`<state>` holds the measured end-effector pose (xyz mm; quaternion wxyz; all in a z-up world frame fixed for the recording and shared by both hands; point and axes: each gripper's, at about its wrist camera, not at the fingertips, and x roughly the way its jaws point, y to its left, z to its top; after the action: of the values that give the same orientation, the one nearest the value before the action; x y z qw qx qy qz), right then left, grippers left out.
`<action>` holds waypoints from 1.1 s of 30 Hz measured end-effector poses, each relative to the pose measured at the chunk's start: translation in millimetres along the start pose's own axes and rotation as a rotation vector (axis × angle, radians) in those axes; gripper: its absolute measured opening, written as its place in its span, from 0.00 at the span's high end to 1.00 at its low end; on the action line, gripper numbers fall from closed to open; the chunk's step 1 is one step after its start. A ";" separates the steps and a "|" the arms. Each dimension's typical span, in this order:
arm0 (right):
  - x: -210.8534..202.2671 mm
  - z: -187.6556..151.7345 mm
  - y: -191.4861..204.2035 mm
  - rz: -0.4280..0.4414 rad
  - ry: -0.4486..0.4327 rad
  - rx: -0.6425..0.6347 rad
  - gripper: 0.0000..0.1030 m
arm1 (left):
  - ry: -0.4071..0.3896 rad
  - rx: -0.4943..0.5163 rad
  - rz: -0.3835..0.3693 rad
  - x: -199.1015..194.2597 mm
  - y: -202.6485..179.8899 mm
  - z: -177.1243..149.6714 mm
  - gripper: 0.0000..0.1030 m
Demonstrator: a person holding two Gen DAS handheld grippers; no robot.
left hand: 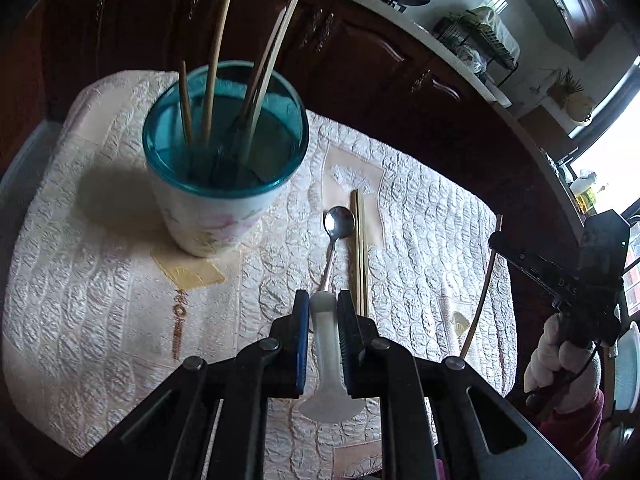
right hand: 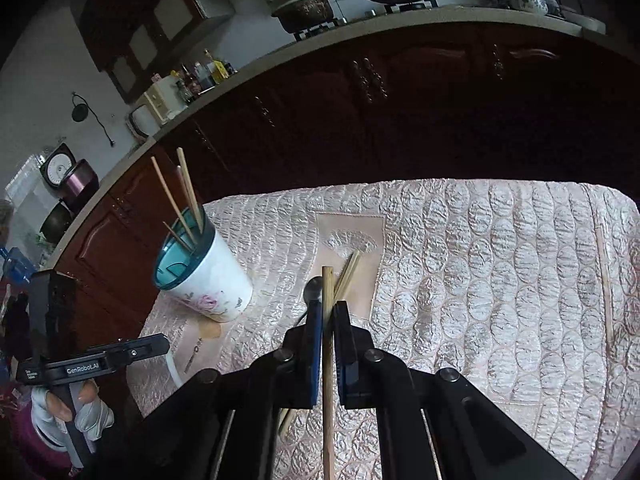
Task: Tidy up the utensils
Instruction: 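Lift the ceramic spoon and chopstick and carry both over the flower-printed cup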
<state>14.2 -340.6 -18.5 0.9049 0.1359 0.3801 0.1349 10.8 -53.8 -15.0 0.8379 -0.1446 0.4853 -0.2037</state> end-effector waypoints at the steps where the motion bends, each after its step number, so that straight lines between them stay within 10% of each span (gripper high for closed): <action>1: -4.4 0.9 3.5 0.002 -0.009 -0.006 0.93 | -0.008 0.005 -0.001 -5.3 -0.8 1.6 0.86; 18: -34.7 68.5 83.9 0.102 -0.179 -0.112 0.93 | -0.240 0.080 0.074 -95.0 -5.8 64.5 0.86; 33: 30.6 147.9 169.1 0.175 -0.245 -0.153 0.93 | -0.416 0.090 0.247 -105.8 23.2 139.4 0.86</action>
<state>118.2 -194.5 120.3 0.9369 0.1146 0.2423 0.2243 89.9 23.7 122.5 0.9439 -0.0854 0.3068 -0.0872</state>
